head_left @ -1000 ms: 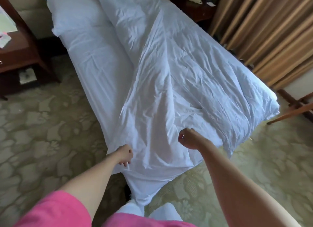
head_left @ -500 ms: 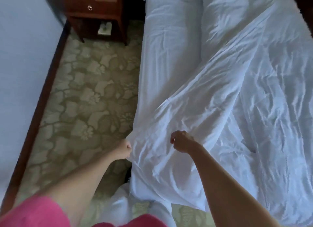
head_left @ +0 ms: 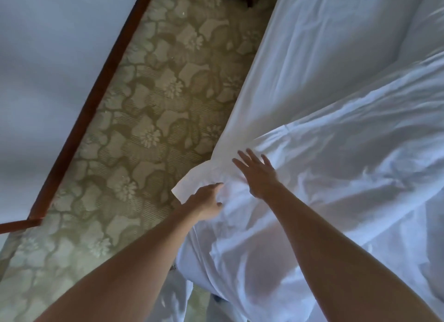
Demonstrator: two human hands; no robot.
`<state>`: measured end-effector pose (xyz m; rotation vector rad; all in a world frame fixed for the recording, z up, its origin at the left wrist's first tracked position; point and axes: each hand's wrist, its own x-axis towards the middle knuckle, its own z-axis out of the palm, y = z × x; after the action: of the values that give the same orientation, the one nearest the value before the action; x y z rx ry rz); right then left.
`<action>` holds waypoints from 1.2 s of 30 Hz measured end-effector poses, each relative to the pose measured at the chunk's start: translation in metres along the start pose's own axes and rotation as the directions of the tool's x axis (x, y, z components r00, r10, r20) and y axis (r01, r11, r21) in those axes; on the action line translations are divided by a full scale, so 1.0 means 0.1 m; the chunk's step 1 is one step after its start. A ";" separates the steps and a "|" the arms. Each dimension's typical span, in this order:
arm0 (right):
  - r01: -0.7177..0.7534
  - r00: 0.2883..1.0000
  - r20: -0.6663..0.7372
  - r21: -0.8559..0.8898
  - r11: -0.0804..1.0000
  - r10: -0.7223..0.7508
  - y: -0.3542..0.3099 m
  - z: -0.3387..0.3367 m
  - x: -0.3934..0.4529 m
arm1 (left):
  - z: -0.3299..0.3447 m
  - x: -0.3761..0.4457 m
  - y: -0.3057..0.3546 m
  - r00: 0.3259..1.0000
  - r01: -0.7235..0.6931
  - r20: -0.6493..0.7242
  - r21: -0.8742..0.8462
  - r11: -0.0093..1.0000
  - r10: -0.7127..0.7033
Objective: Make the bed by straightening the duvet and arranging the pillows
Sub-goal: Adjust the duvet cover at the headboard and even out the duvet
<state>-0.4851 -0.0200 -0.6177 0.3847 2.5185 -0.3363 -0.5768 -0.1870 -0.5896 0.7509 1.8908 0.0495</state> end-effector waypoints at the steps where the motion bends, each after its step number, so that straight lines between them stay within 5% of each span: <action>1: 0.005 1.000 -0.009 -0.044 0.999 -0.005 0.02 0.05 0.08 | 0.04 0.05 0.01 1.000 0.012 -0.005 0.001 1.000 -0.012; 5: 0.004 0.999 -0.049 -0.174 0.985 -0.013 0.09 0.09 0.30 | 0.09 0.21 0.01 0.997 0.036 -0.070 0.068 0.997 -0.031; 13: 0.030 1.000 0.013 -0.093 0.995 -0.028 0.14 0.18 0.35 | 0.12 0.34 0.03 0.946 0.068 -0.322 0.325 0.943 0.043; 22: 0.148 0.960 0.225 0.083 0.985 -0.163 0.43 0.11 -0.33 | 0.29 0.08 0.10 0.999 -0.016 -0.034 0.381 0.925 0.031; 28: 0.177 0.984 -0.027 0.036 0.984 -0.176 0.34 -0.05 -1.18 | 0.63 -0.41 0.37 0.951 -0.239 -0.069 0.453 0.859 0.301; 33: 0.188 0.916 -0.370 0.050 0.981 -0.157 0.35 -0.14 -2.05 | 0.78 -1.06 0.99 0.965 -0.250 -0.107 -0.083 0.965 0.241; 36: 0.129 0.897 -0.438 0.121 0.984 -0.064 0.40 -0.19 -2.63 | 0.96 -1.49 1.37 0.956 -0.280 -0.126 -0.123 0.952 0.265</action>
<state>-0.2704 -0.0296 -0.4596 0.4308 2.9675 -0.5284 -0.3933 -0.1830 -0.4616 0.9240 1.8502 0.4007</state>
